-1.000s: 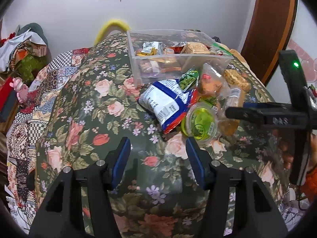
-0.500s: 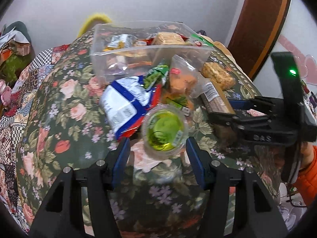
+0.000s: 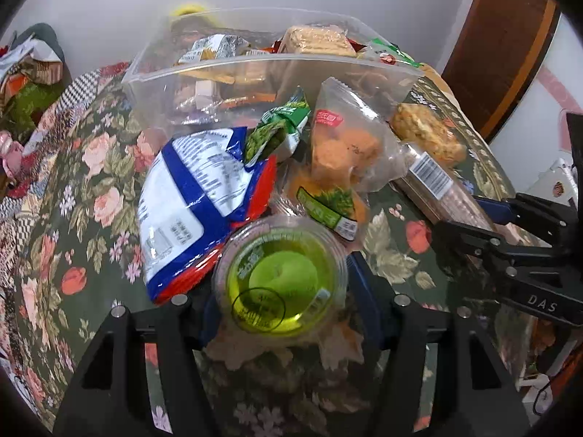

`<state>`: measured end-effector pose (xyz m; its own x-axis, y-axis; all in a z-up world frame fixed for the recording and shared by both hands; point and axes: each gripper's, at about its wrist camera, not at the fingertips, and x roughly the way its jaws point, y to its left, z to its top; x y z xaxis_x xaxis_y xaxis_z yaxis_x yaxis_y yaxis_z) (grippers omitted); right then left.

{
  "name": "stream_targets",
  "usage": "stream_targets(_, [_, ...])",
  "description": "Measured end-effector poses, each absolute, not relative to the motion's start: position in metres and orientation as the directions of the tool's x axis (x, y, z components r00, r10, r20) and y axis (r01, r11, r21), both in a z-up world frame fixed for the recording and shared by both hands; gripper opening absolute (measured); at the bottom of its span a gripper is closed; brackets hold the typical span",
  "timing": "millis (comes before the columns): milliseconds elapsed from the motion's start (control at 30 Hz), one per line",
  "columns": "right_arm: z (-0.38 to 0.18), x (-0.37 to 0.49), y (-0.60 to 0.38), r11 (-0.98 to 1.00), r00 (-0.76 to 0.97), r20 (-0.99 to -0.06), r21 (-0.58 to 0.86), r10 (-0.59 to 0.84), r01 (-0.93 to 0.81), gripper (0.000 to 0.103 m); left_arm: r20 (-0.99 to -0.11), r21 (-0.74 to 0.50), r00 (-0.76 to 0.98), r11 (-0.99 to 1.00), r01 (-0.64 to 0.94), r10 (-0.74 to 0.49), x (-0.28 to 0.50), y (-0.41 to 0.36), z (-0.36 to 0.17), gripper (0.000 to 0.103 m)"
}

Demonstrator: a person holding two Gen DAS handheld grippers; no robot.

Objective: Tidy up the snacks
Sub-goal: 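Grasp a long wafer pack with the right tool while the left tool grasps the green jelly cup, then lower the wafer pack and jelly cup into the clear box and open both tools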

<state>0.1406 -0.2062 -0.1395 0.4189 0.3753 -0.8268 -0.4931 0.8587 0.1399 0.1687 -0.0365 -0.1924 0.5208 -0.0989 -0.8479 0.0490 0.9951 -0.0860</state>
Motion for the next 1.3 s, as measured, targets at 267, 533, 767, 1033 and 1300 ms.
stream_targets(267, [-0.143, 0.143, -0.204, 0.859, 0.440, -0.804, 0.160, 0.399, -0.486, 0.037, -0.811, -0.050, 0.579, 0.996, 0.075, -0.084, 0.164, -0.039, -0.193, 0.057])
stream_targets(533, [-0.122, 0.134, -0.218, 0.868, 0.485, -0.772, 0.168, 0.410, -0.467, 0.033, -0.785, -0.080, 0.610, 0.994, 0.079, -0.112, 0.154, -0.033, -0.169, 0.057])
stream_targets(767, [-0.099, 0.130, -0.219, 0.868, 0.533, -0.735, 0.151, 0.418, -0.472, 0.033, -0.731, -0.117, 0.667, 0.989, 0.086, -0.145, 0.150, -0.026, -0.129, 0.057])
stream_targets(1033, [-0.064, 0.143, -0.209, 0.862, 0.594, -0.670, 0.145, 0.446, -0.485, 0.033, -0.678, -0.118, 0.723, 0.990, 0.071, -0.133, 0.163, -0.011, -0.091, 0.057])
stream_targets(1300, [-0.039, 0.168, -0.194, 0.862, 0.640, -0.619, 0.124, 0.454, -0.492, 0.033, -0.659, -0.130, 0.743, 0.991, 0.043, -0.119, 0.197, 0.009, -0.073, 0.057])
